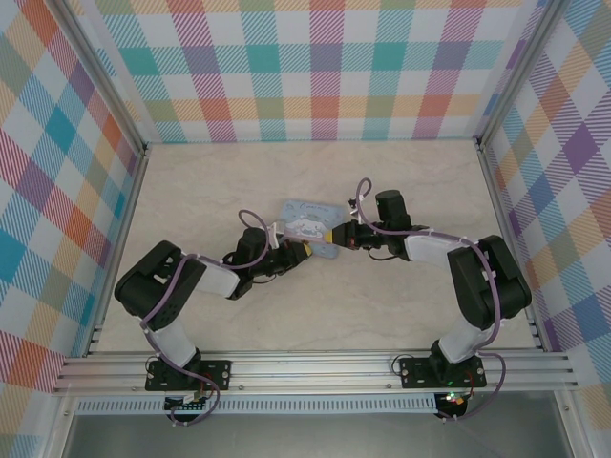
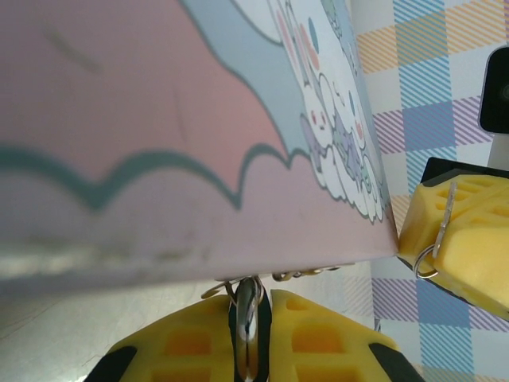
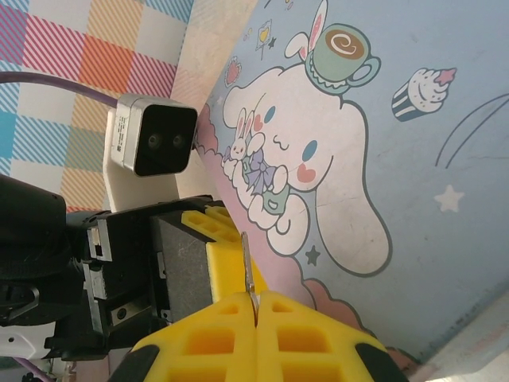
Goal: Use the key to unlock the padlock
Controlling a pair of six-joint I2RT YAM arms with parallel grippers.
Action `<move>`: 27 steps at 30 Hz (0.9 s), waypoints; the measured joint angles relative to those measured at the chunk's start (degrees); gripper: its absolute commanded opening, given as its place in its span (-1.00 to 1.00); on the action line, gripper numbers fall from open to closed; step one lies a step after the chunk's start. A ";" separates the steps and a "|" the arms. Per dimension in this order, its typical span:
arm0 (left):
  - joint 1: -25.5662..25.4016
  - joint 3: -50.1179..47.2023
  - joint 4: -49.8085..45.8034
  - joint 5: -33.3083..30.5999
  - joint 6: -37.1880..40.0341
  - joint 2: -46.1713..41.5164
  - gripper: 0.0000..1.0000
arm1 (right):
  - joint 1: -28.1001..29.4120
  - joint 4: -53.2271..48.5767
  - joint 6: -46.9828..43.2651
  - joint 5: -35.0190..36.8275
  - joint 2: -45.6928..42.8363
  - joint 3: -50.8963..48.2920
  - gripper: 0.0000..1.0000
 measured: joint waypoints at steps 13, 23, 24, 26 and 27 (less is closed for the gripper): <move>0.48 -0.20 4.24 -0.02 -6.67 0.46 -1.00 | -0.02 5.14 0.70 -0.52 -0.85 -0.07 -0.97; 0.52 0.24 7.74 1.36 -7.45 0.09 -1.00 | 1.27 -0.87 -1.60 -2.67 -7.72 -3.30 -0.98; 0.52 0.24 7.87 1.46 -7.45 0.09 -1.00 | 1.88 -1.27 -1.86 -2.73 -8.00 -3.82 -0.98; 0.52 0.24 8.09 1.79 -7.43 0.09 -1.00 | 3.15 -1.95 -1.95 -2.84 -7.96 -5.05 -0.98; 0.52 0.24 8.17 1.97 -7.43 0.09 -1.00 | 3.52 -2.12 -1.95 -2.82 -7.82 -5.55 -0.98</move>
